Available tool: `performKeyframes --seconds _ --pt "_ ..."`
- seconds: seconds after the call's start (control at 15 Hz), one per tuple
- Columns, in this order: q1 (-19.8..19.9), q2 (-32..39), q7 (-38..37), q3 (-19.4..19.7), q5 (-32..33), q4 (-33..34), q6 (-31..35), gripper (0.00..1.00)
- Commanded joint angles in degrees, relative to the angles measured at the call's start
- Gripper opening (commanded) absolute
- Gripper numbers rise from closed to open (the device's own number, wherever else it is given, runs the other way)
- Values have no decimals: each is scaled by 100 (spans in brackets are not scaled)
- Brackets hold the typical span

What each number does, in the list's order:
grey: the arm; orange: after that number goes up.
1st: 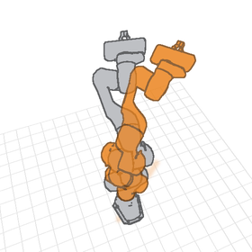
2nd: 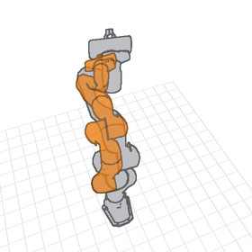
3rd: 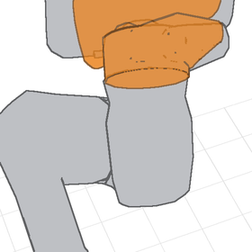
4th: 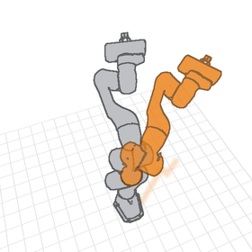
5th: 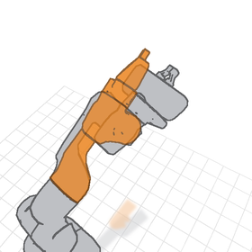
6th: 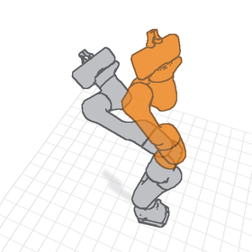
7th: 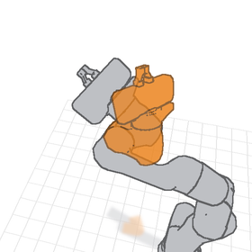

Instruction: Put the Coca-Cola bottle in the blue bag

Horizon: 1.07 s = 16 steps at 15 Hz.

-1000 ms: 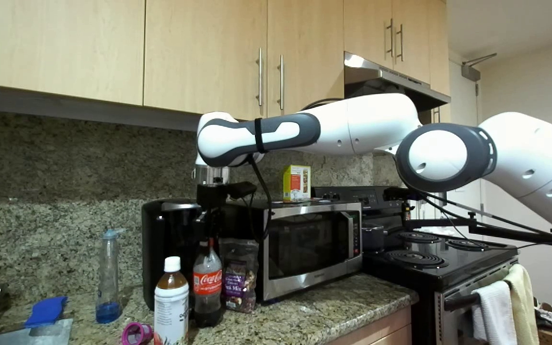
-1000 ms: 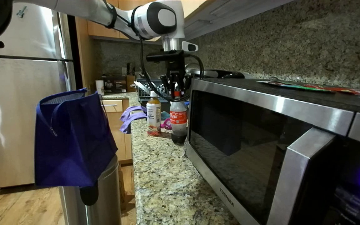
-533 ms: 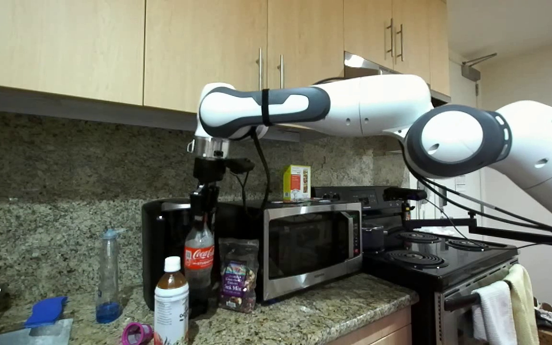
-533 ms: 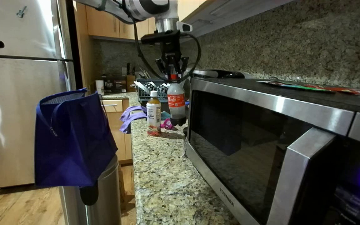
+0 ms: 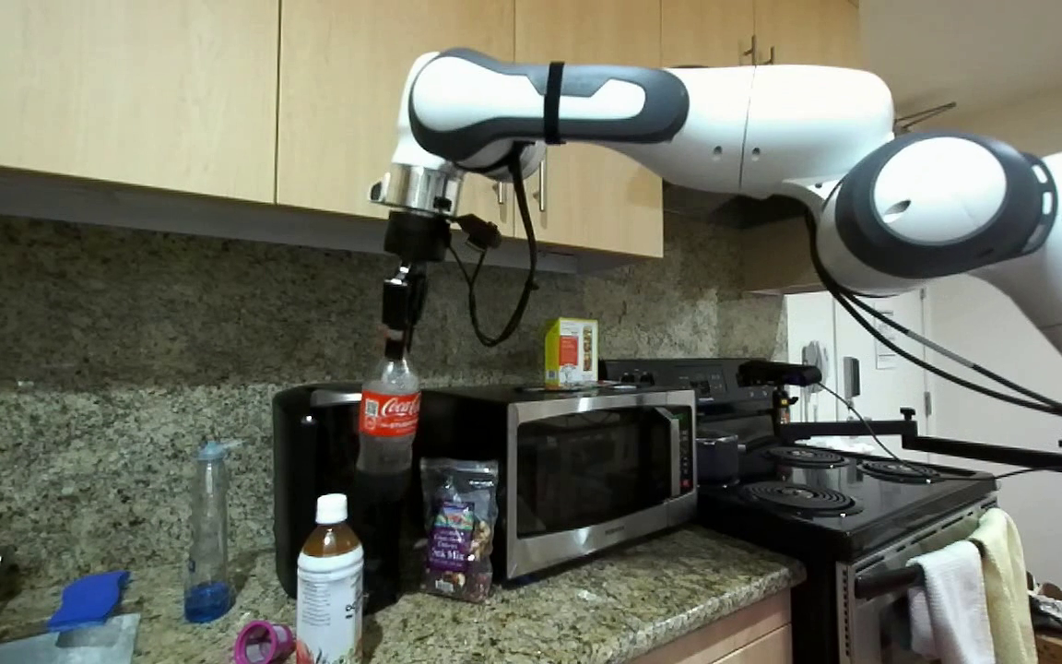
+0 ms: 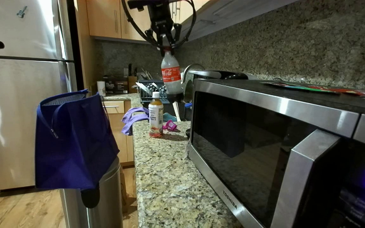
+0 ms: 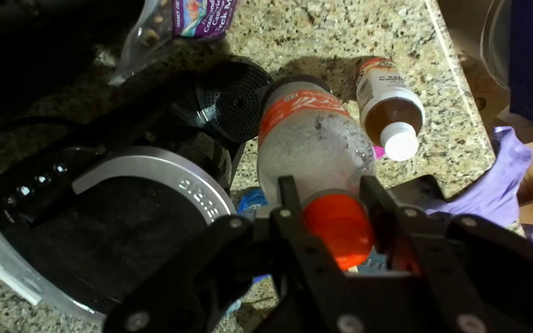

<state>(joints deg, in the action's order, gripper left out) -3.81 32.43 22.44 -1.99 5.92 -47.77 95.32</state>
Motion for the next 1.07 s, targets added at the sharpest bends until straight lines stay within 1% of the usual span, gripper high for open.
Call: performKeyframes --seconds 0.0,0.2,0.27,0.33,0.73,0.8,0.87,1.0 --pt "-180 -743 364 11 313 -597 -352 12" --pt "-412 -1165 500 20 650 -880 -585 12" --pt "-302 -702 297 1 388 -374 -503 12" --pt "-347 -785 296 0 407 -421 -525 37" --pt "-321 -674 294 15 407 -422 -515 37" --pt "-322 -675 294 15 406 -420 -515 12" --pt "-268 -635 363 -37 247 -372 -545 12" --pt "-359 -742 329 -59 270 -485 -478 12"
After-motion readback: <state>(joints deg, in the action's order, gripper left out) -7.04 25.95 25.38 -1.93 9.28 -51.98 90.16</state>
